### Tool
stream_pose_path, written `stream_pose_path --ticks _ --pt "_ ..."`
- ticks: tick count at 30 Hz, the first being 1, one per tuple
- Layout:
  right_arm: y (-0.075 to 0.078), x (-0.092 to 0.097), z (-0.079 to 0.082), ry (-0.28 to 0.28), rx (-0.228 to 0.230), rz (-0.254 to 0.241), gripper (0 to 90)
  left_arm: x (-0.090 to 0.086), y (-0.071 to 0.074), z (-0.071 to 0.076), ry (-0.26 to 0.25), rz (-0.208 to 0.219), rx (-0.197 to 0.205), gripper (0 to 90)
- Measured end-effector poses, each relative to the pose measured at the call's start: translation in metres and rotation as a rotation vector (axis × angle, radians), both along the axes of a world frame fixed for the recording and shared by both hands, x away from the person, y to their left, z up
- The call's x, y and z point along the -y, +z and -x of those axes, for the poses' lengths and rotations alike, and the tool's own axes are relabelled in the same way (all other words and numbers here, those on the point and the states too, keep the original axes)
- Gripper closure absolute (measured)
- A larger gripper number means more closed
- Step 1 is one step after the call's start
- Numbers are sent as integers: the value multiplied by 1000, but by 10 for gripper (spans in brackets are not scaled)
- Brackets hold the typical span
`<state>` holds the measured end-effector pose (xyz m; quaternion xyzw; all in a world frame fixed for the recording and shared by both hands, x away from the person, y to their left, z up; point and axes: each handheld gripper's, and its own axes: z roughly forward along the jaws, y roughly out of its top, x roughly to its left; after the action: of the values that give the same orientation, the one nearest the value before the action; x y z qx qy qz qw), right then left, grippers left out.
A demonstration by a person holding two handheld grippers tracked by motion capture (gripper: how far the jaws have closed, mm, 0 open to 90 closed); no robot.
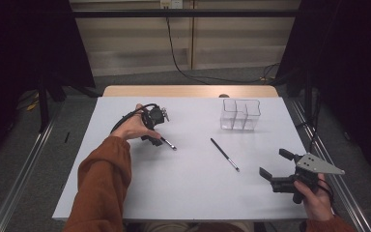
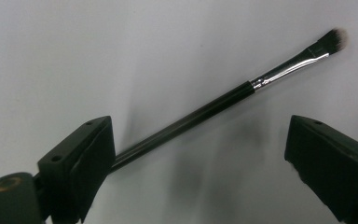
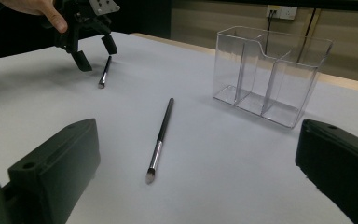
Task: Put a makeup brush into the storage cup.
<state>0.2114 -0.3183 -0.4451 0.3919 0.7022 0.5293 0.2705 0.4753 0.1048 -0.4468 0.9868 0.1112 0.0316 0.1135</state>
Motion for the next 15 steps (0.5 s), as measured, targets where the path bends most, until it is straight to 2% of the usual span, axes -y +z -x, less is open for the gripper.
stream_pose_path --ticks 1,2,4,8,9,11,13,14,15 --pt "0 0 0 0 0 2 0 0 -1 0 -8 -11 25 102" --pt "-1 0 0 -4 -6 6 0 0 -2 0 -4 -13 9 111" --pt "-1 0 -1 0 -14 5 0 1 -3 -2 -13 -25 0 112" --pt "-1 0 0 -2 -12 5 0 2 -8 -4 -15 -24 -30 108" --pt "-1 0 -1 -2 -12 5 0 3 -11 -5 -16 -35 -12 108" --pt "-1 0 -1 0 -15 2 0 2 -12 -7 -2 -36 -24 66" --pt "-1 0 -1 1 -14 5 0 0 -13 -9 14 -24 -60 67" --pt "-1 0 0 1 -14 4 0 -1 -14 -9 30 -15 -54 69" --pt "-1 0 0 1 -15 4 0 -2 -14 -10 24 -12 -71 74"
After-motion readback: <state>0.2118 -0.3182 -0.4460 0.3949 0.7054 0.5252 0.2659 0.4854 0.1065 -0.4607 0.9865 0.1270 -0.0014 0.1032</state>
